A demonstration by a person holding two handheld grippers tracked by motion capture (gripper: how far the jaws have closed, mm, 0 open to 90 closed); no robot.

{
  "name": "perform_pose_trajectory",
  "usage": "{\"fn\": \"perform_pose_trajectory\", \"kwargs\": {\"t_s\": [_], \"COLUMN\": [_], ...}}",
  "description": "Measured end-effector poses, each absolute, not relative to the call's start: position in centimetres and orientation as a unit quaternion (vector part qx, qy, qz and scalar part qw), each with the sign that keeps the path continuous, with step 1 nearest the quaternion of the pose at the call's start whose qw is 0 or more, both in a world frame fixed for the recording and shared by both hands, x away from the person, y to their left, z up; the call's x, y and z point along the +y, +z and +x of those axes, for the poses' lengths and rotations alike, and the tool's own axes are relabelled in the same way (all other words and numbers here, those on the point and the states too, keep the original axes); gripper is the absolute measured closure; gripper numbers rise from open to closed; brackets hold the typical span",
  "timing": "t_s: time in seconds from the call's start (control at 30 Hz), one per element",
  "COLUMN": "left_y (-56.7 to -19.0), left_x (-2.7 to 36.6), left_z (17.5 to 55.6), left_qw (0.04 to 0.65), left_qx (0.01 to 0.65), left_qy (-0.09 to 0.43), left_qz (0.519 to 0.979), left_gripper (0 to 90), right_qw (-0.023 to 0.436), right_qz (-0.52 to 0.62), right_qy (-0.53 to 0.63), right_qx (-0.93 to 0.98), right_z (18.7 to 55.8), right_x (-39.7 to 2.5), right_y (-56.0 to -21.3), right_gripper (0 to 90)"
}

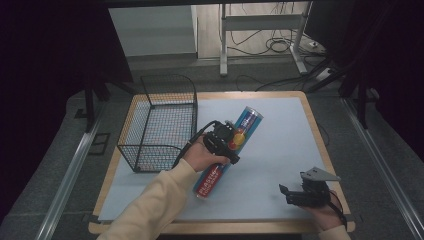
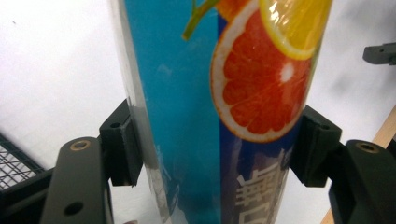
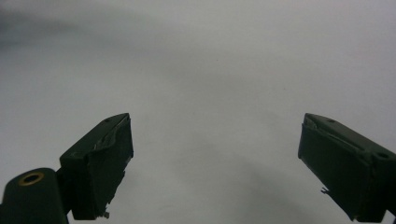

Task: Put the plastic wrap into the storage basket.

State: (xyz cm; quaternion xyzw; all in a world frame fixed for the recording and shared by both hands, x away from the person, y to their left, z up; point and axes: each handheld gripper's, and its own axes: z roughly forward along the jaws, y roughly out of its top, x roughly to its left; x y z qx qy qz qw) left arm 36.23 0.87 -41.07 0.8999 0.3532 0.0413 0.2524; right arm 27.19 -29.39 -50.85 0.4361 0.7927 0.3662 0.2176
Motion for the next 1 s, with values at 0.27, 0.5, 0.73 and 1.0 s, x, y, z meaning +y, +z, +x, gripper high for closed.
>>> {"fn": "perform_pose_trajectory", "kwargs": {"t_s": [0.27,0.5,0.73,1.0], "left_y": [-39.8,-39.1,-38.1,-37.1], "left_x": [1.2,1.1,0.3,-0.3], "left_z": [36.2,36.5,37.0,37.5], "left_qw": [0.260,0.257,0.254,0.248], "left_qx": [0.349,0.341,0.332,0.323], "left_qy": [0.050,0.049,0.052,0.060], "left_qz": [0.899,0.903,0.907,0.911], "left_gripper": [31.8,31.9,31.9,31.9], "right_qw": [0.218,0.217,0.217,0.218], "right_qz": [0.437,0.436,0.436,0.436], "right_qy": [0.365,0.365,0.365,0.366], "right_qx": [0.793,0.793,0.794,0.793], "right_z": [27.2,27.3,27.3,27.2], "right_x": [-29.5,-29.5,-29.5,-29.6], "right_y": [-50.9,-50.9,-50.9,-50.8], "right_gripper": [10.3,10.3,10.3,10.3]}}
